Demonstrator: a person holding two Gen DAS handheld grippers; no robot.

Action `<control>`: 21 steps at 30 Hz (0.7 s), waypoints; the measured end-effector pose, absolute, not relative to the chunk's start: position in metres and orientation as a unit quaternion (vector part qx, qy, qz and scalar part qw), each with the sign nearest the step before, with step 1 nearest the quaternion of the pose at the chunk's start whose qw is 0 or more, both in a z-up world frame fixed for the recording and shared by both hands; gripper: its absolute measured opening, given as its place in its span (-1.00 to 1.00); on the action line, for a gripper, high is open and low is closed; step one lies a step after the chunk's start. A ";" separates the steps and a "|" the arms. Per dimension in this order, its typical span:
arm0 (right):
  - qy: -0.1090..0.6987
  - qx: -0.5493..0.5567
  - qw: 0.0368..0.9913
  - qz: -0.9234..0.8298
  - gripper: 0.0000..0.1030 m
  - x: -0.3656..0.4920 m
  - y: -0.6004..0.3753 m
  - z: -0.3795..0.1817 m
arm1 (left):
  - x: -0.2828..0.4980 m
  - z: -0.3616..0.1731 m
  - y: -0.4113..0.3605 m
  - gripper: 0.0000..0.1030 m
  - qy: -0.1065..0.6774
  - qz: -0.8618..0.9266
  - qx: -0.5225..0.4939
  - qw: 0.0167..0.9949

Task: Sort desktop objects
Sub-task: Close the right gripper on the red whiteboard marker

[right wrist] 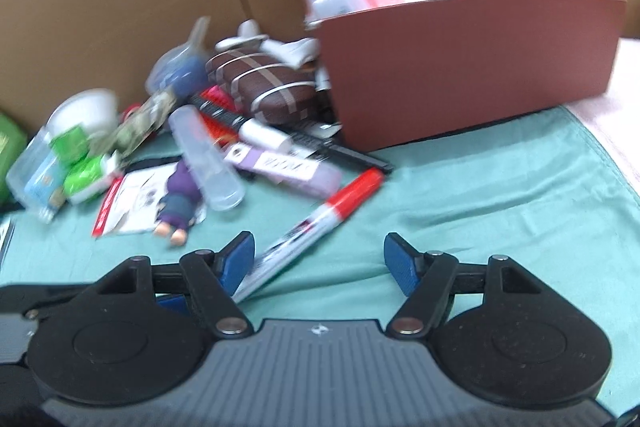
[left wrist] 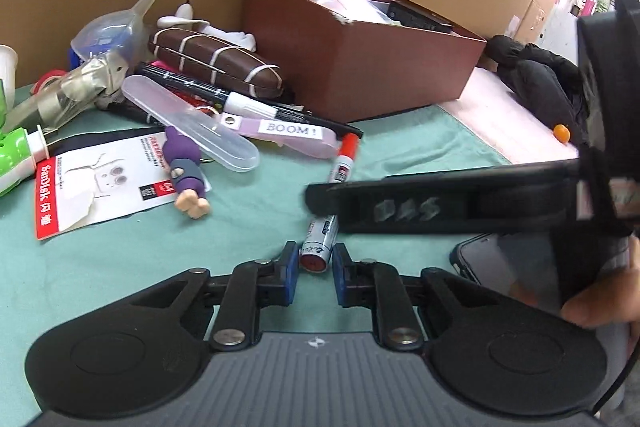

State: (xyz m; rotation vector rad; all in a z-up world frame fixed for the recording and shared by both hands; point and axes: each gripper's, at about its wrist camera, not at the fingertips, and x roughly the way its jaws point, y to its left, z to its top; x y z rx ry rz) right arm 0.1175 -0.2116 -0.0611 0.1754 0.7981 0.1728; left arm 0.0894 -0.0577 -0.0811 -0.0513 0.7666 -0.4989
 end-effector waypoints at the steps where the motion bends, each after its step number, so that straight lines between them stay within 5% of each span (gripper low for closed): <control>1: 0.390 0.080 0.913 0.089 0.36 0.117 -0.207 -0.062 | 0.089 -0.081 -0.059 -0.67 0.371 -0.243 -0.026 0.896; 5: 0.379 0.015 0.921 0.085 0.17 0.113 -0.185 -0.065 | 0.088 -0.083 -0.060 -0.61 0.366 -0.246 -0.032 0.897; 8: 0.373 -0.025 0.924 0.078 -0.13 0.113 -0.180 -0.066 | 0.088 -0.084 -0.062 -0.32 0.359 -0.246 -0.046 0.899; 21: 0.391 0.035 0.917 0.070 -0.54 0.103 -0.204 -0.061 | 0.085 -0.083 -0.093 -0.68 0.359 -0.255 -0.059 0.896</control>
